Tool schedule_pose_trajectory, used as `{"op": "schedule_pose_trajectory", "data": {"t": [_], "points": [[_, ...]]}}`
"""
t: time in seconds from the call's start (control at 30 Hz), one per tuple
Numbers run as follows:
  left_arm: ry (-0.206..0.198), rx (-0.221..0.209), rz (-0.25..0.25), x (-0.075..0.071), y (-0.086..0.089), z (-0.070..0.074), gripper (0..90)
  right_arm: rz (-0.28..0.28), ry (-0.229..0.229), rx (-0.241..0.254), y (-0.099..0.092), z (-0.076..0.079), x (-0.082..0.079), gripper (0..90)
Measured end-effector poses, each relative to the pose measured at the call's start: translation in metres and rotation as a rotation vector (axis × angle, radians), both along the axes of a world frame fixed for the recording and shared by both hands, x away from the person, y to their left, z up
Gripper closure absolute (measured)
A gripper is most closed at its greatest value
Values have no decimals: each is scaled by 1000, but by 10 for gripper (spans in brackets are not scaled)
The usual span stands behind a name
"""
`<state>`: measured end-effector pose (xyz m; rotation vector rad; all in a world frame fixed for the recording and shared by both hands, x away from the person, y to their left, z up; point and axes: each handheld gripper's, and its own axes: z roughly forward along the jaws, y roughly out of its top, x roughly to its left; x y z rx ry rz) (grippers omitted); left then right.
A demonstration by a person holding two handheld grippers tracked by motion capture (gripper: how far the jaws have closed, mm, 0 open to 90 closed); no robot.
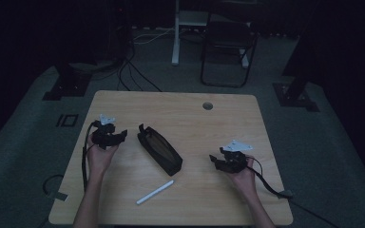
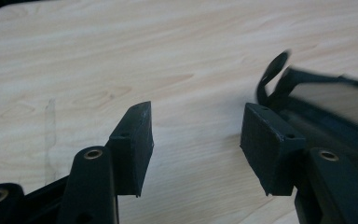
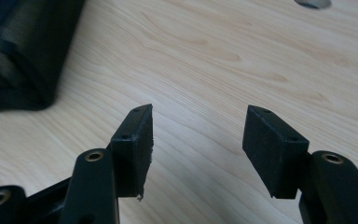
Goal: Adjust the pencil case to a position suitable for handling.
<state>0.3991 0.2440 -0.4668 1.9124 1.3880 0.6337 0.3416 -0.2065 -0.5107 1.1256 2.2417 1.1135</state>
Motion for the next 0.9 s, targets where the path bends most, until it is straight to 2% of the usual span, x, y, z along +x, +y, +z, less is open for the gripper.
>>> {"op": "schedule_pose_trajectory", "data": {"t": [0.17, 0.5, 0.8, 0.9], "points": [[-21, -27, -17, 1, -5, 10, 443, 32, -18, 24, 11, 9, -6, 433], [-53, -38, -53, 11, -24, 26, 434, 89, -33, 52, 36, 21, -10, 411], [-12, -5, -94, 30, -48, 17, 427, 159, -33, 59, 67, 23, -13, 370], [6, 31, -116, 38, -60, 9, 431, 178, -31, 60, 77, 22, -12, 363]]}}
